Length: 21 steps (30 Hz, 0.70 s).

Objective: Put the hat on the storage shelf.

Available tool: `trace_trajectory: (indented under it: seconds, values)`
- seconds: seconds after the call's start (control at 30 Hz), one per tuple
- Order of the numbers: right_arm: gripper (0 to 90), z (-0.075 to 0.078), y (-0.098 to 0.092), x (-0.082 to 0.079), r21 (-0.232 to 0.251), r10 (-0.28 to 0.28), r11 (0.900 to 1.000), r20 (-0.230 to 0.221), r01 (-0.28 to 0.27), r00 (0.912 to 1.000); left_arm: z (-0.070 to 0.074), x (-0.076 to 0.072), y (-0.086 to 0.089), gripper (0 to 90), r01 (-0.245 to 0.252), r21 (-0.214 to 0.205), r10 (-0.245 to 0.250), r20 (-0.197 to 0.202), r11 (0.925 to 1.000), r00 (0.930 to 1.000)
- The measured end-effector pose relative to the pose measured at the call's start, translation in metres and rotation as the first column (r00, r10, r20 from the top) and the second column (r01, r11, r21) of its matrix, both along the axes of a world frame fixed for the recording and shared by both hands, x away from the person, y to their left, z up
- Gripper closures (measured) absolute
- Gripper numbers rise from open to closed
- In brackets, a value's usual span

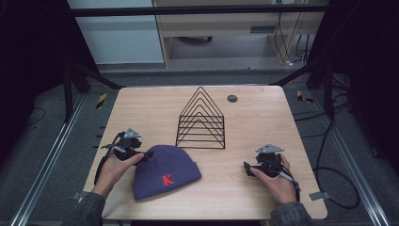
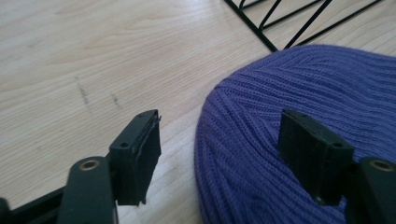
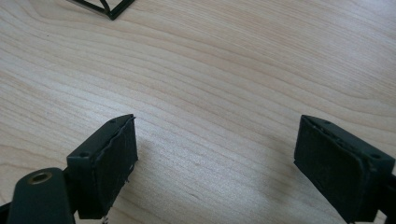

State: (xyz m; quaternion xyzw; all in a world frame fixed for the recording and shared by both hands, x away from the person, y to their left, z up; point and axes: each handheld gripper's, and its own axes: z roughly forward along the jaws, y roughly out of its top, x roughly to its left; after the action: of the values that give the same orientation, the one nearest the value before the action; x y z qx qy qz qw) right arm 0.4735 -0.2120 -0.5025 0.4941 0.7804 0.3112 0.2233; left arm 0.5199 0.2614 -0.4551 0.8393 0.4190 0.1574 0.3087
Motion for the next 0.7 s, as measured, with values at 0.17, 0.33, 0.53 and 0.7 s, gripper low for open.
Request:
trace_trajectory:
  seconds: [0.17,0.33,0.53,0.7]
  values:
    - [13.4,0.000,0.002,-0.002,0.003,0.012,0.9999,-0.002,-0.012,0.9999,-0.013,0.007,-0.005,34.6,-0.021,0.025,0.022,-0.031,0.9995,0.9993]
    - [13.5,0.000,0.002,-0.001,0.004,0.017,0.9998,-0.007,-0.017,0.9998,-0.020,0.008,-0.008,38.6,-0.013,0.022,0.014,-0.057,0.9997,0.9983]
    - [13.8,0.002,0.003,-0.002,0.012,0.019,0.9998,0.002,-0.019,0.9998,-0.024,0.008,-0.008,55.2,0.010,-0.006,-0.010,-0.084,0.9999,0.9964]
    - [13.9,0.003,0.002,-0.002,0.014,0.014,0.9998,0.008,-0.014,0.9999,-0.024,0.005,-0.009,71.2,0.021,0.001,-0.021,-0.083,0.9998,0.9963]
